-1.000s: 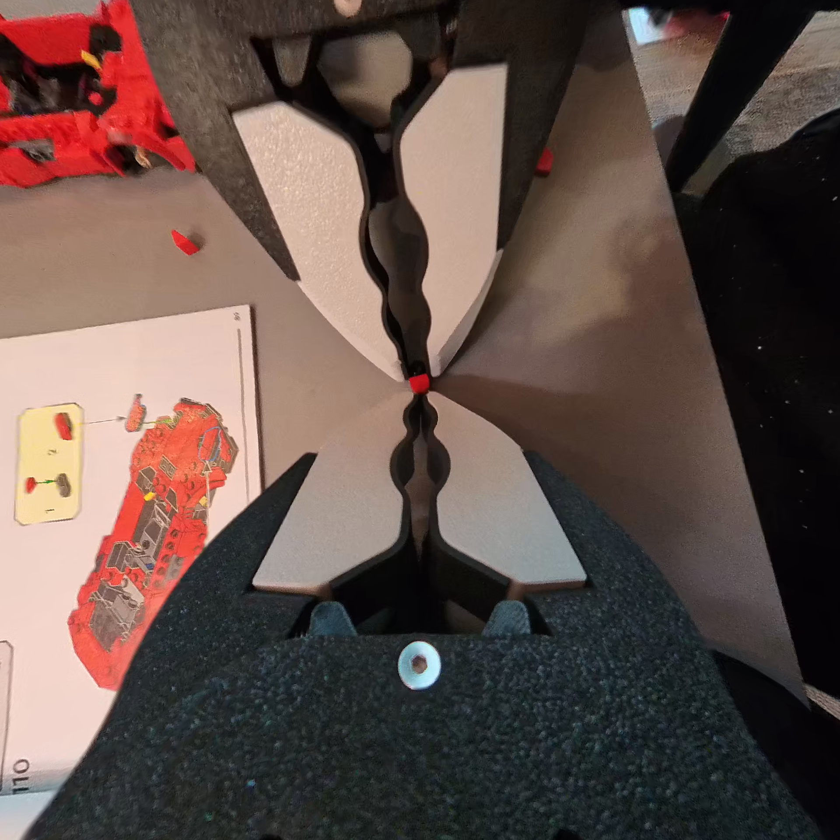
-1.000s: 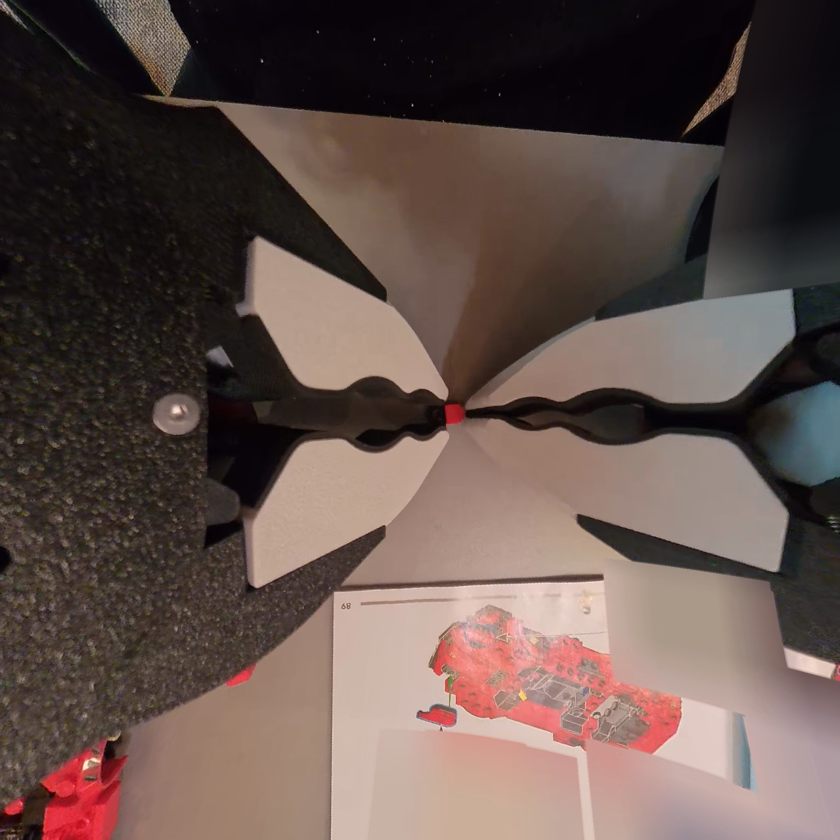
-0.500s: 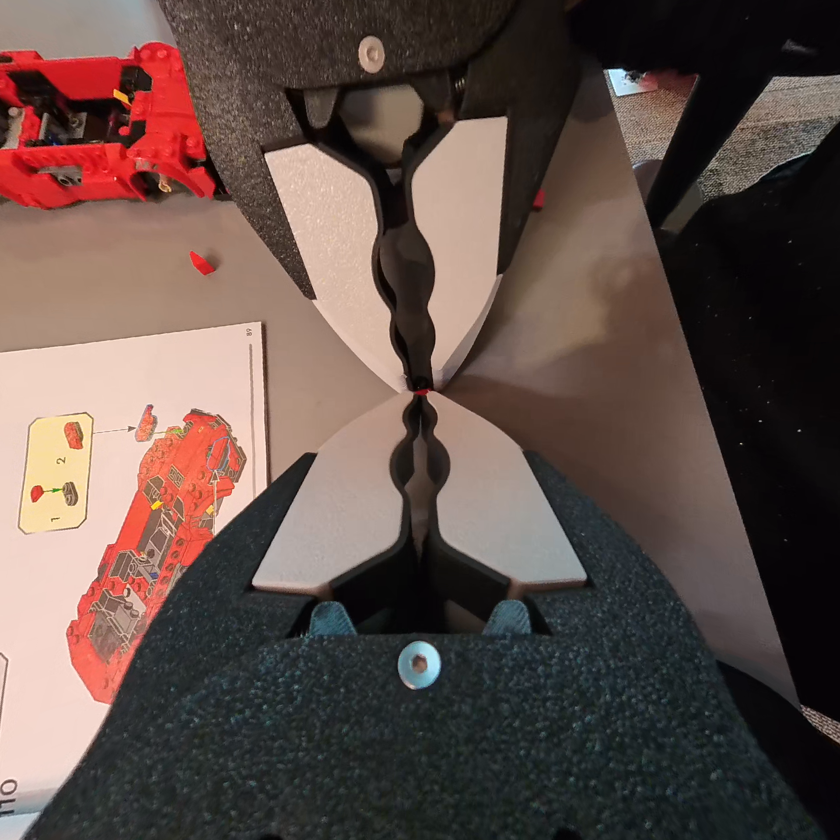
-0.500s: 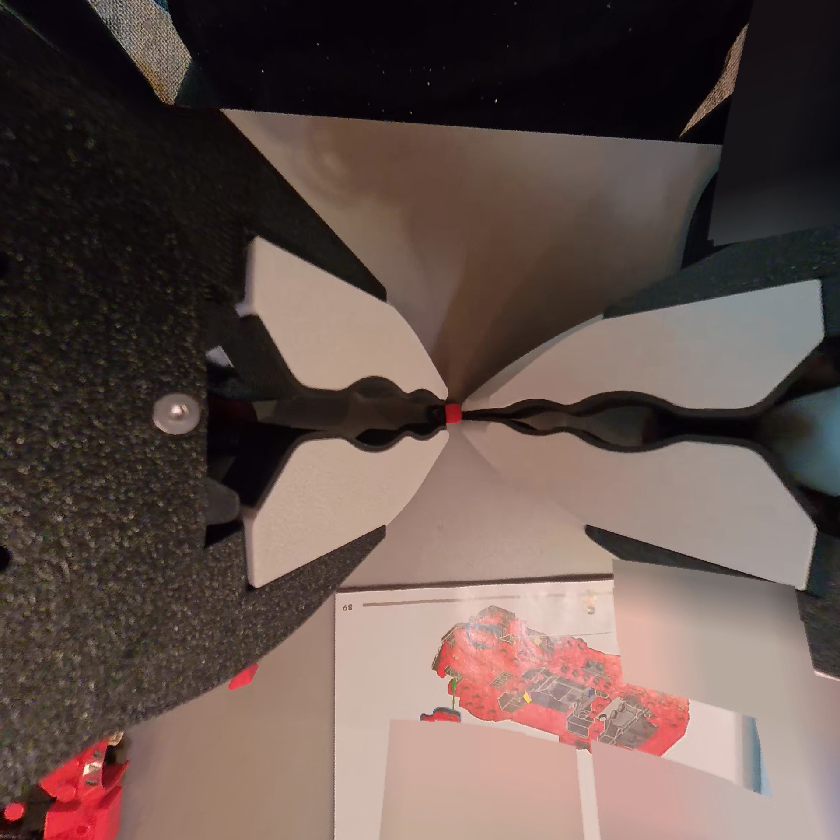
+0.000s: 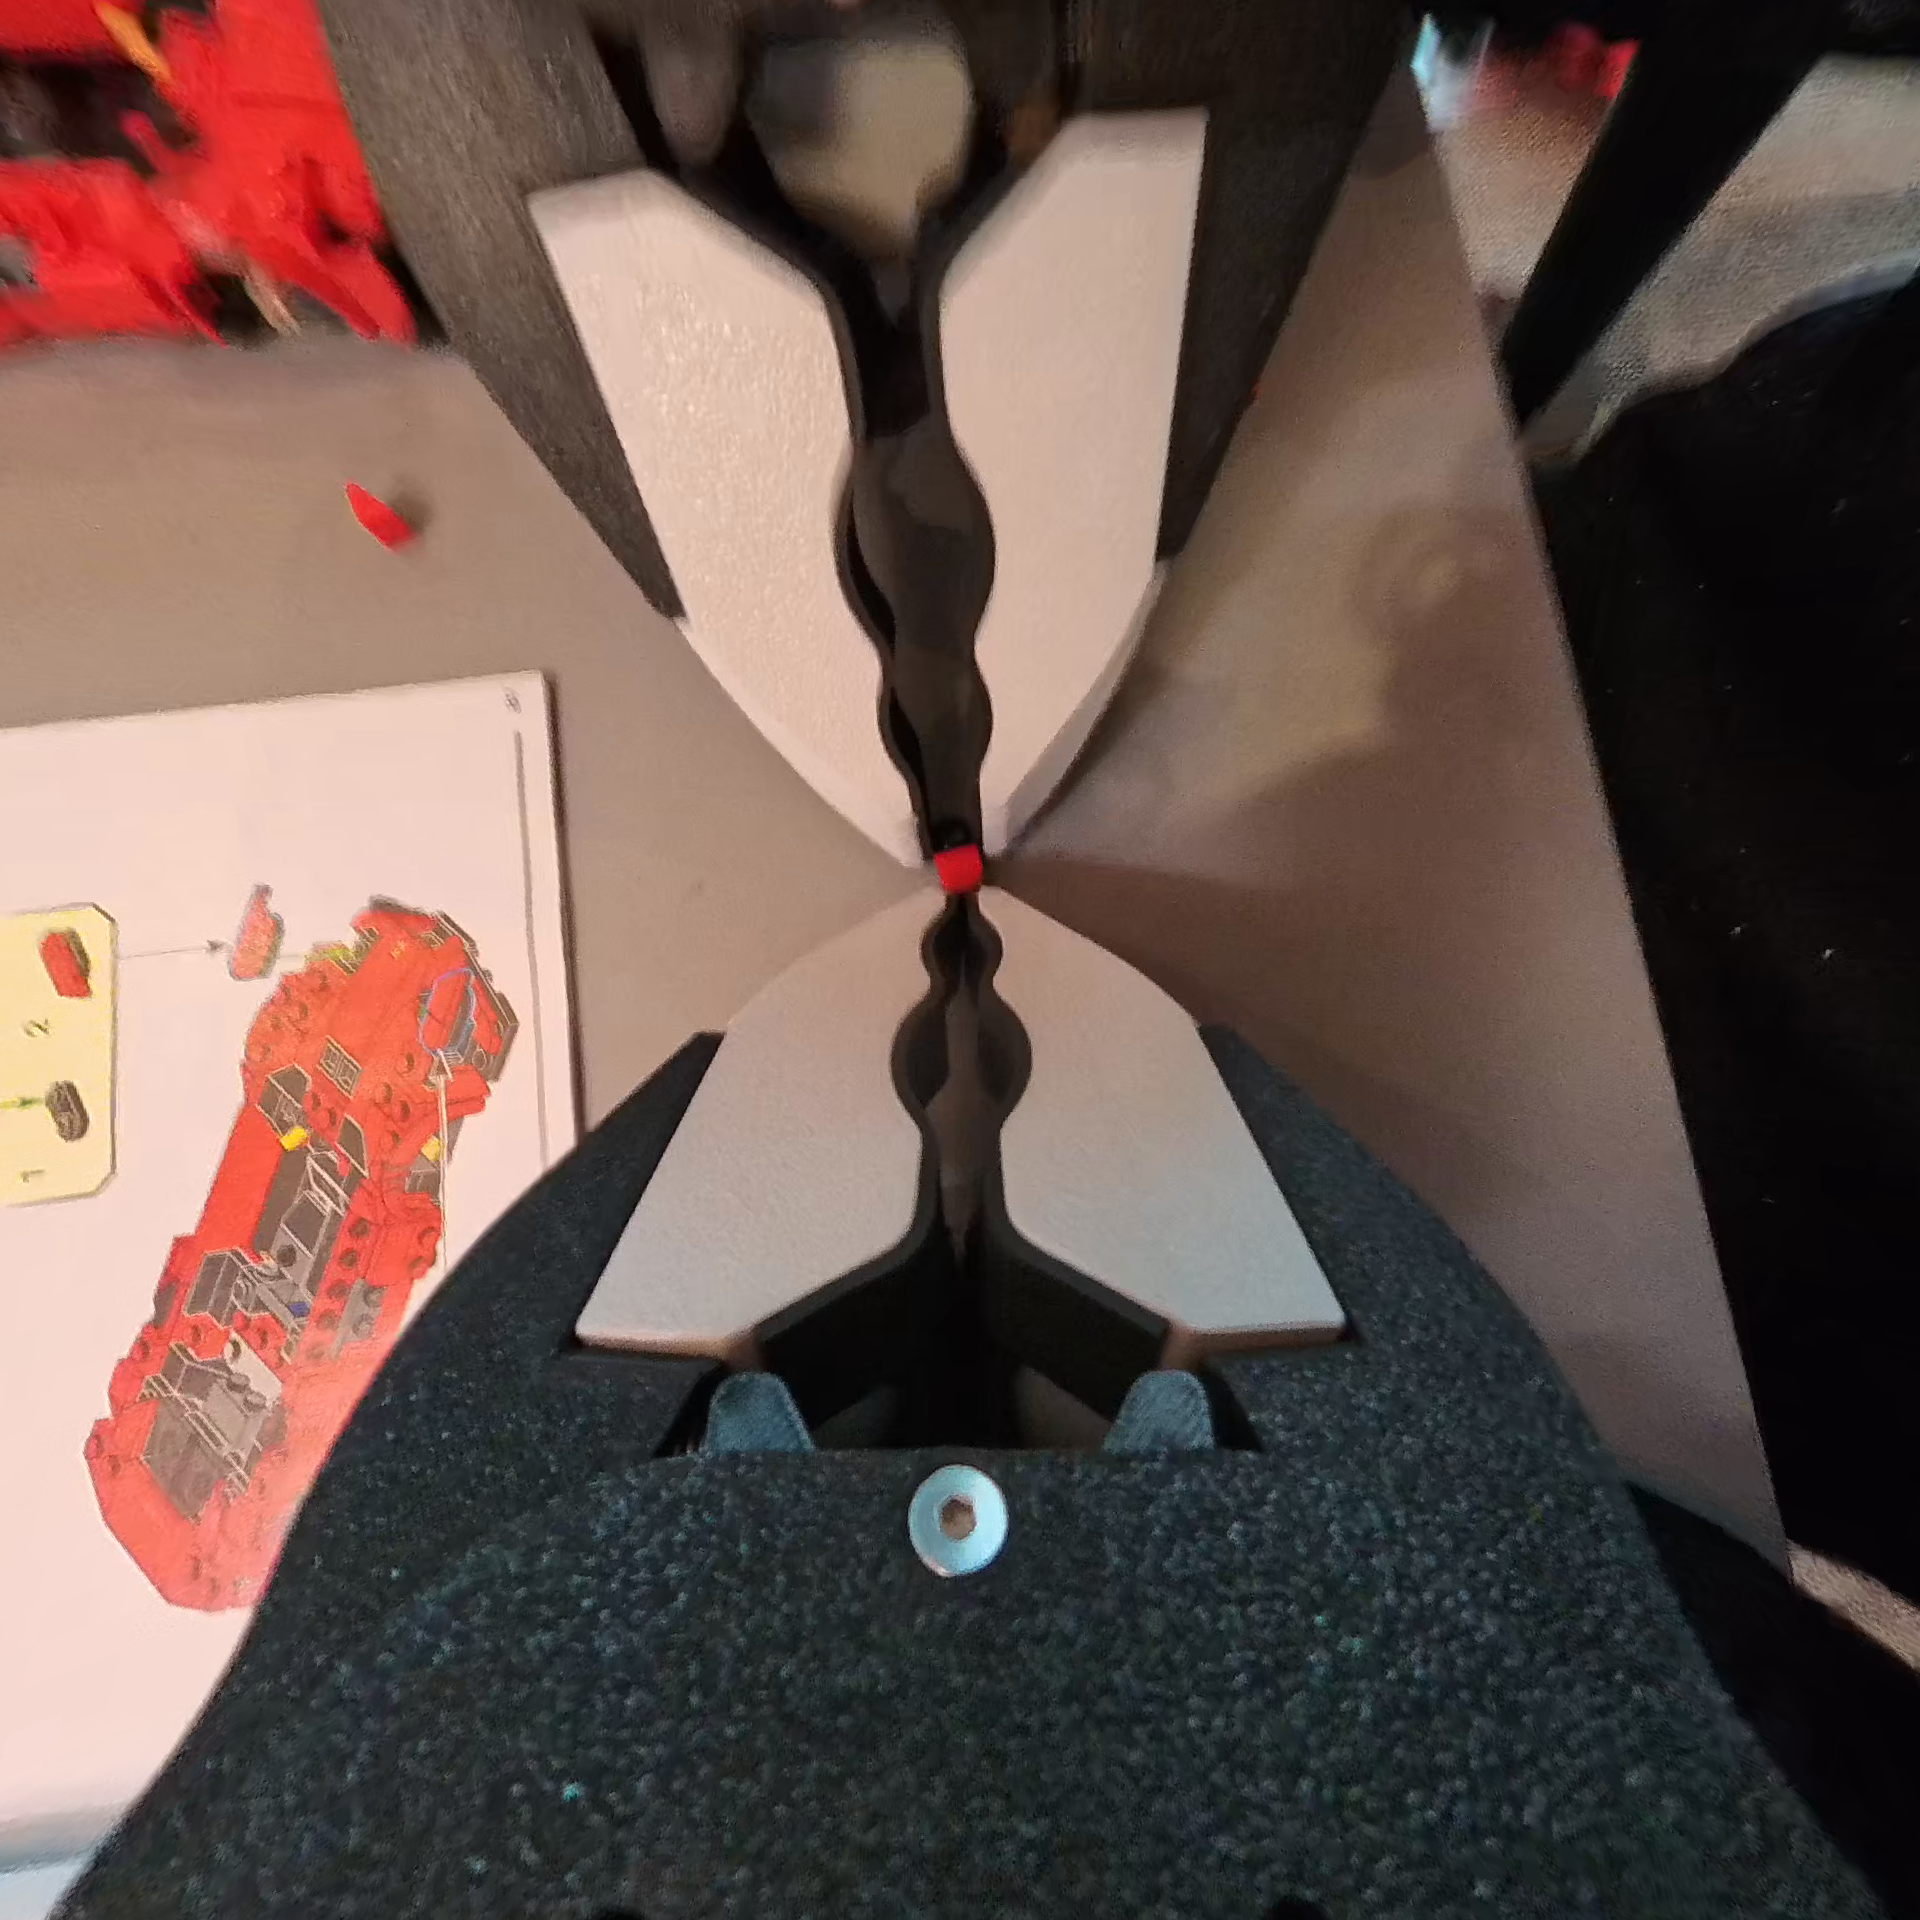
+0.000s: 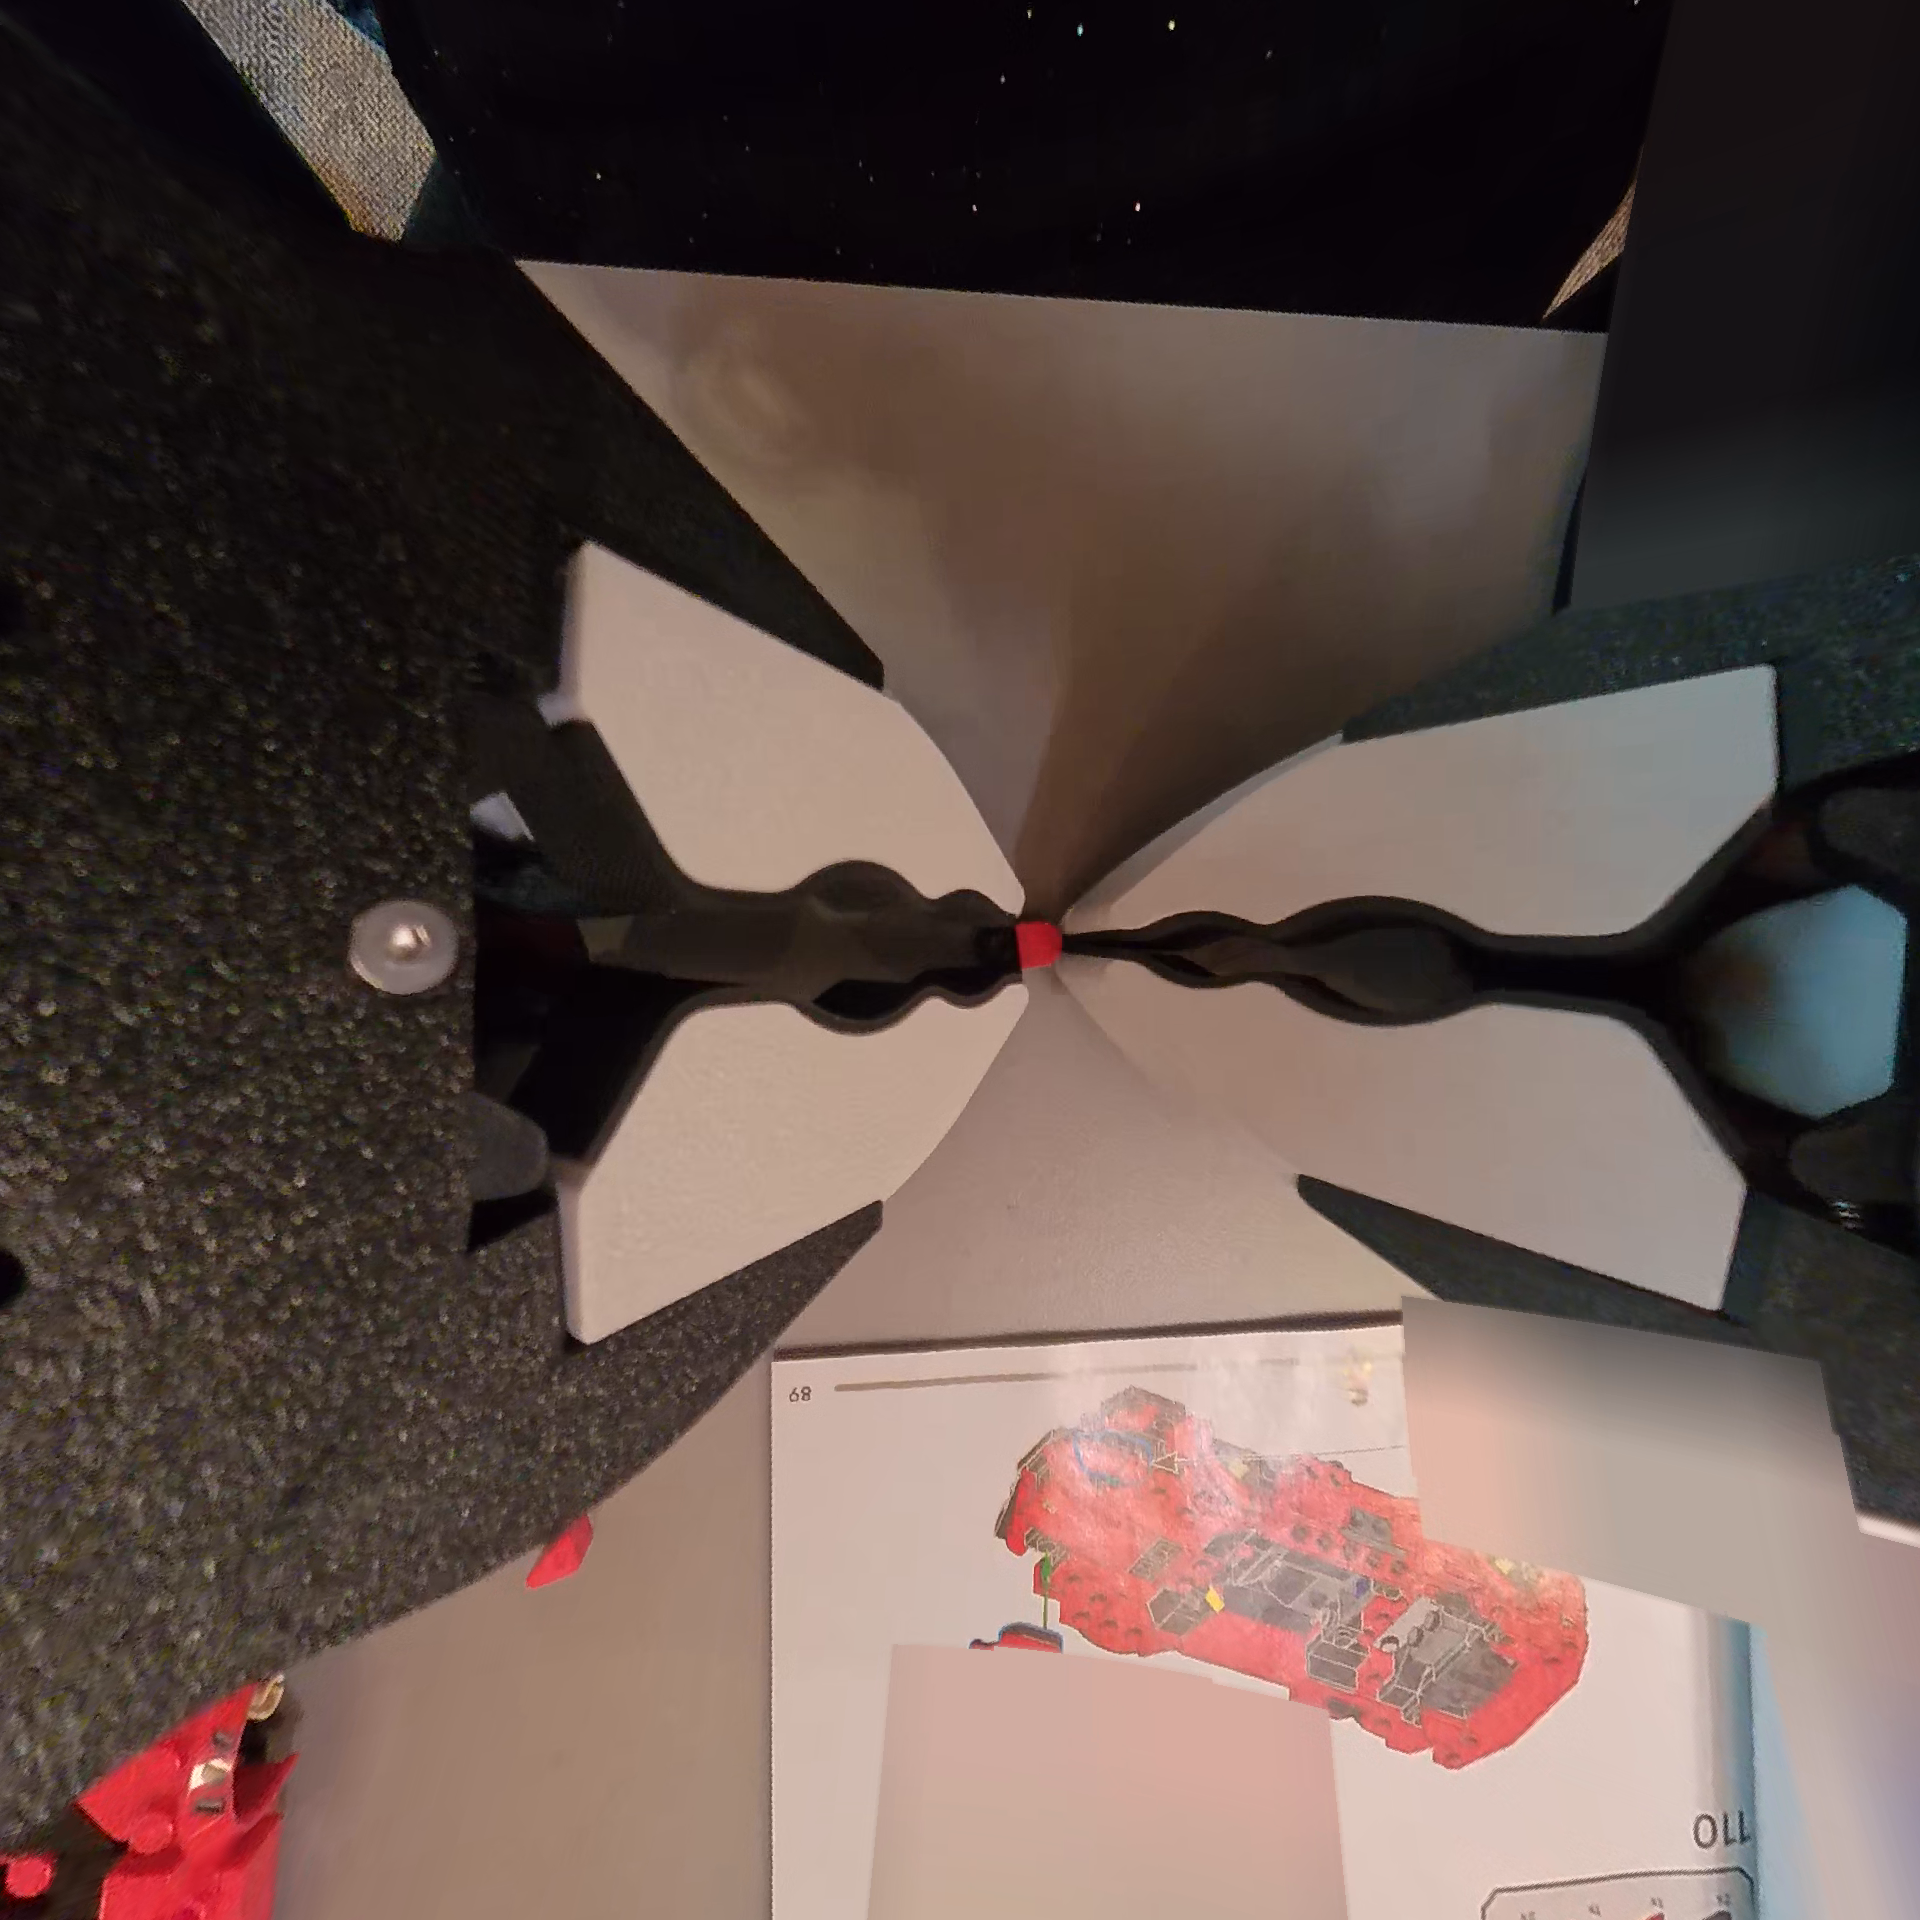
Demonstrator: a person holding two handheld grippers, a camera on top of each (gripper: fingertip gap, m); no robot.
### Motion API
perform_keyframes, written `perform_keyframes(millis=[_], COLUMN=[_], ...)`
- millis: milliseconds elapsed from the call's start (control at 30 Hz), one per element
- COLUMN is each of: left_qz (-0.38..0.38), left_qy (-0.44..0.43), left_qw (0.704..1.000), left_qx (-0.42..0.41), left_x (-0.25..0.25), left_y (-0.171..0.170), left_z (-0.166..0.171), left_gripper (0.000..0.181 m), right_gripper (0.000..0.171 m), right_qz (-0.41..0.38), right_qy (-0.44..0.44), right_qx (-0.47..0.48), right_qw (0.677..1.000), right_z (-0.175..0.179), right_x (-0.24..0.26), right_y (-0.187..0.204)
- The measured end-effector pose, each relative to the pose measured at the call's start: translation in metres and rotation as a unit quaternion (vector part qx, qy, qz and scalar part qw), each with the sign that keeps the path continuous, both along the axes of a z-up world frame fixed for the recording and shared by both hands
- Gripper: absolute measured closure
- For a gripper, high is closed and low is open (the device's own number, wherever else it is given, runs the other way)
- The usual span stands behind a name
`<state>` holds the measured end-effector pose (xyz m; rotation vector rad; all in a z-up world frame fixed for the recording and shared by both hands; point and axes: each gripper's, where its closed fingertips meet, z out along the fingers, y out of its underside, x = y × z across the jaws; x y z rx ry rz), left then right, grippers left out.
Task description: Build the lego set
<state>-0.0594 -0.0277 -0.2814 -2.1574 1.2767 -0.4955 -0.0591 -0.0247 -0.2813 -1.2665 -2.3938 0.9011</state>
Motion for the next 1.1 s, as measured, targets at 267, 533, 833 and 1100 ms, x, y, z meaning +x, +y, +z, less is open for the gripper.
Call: perform_keyframes(millis=[267, 533, 833, 1100], left_qz=[0.008, -0.009, -0.017, -0.034], left_qy=[-0.041, -0.018, -0.019, -0.025], left_qw=[0.998, 0.999, 0.999, 0.999], left_qx=[0.039, 0.025, 0.026, 0.000], left_x=[0.001, 0.003, 0.004, 0.009], left_y=[0.006, 0.002, 0.002, -0.003], left_z=[0.016, 0.008, 0.009, 0.006], left_gripper=[0.181, 0.181, 0.181, 0.181], right_gripper=[0.164, 0.164, 0.164, 0.164], right_qz=[-0.001, -0.003, -0.003, -0.004], right_qy=[0.001, -0.002, 0.000, 0.000], right_qx=[-0.001, 0.001, -0.003, -0.007], right_qw=[1.000, 1.000, 1.000, 1.000], right_z=[0.000, 0.000, 0.000, 0.000], right_x=[0.000, 0.000, 0.000, 0.000], right_y=[0.000, 0.000, 0.000, 0.000])
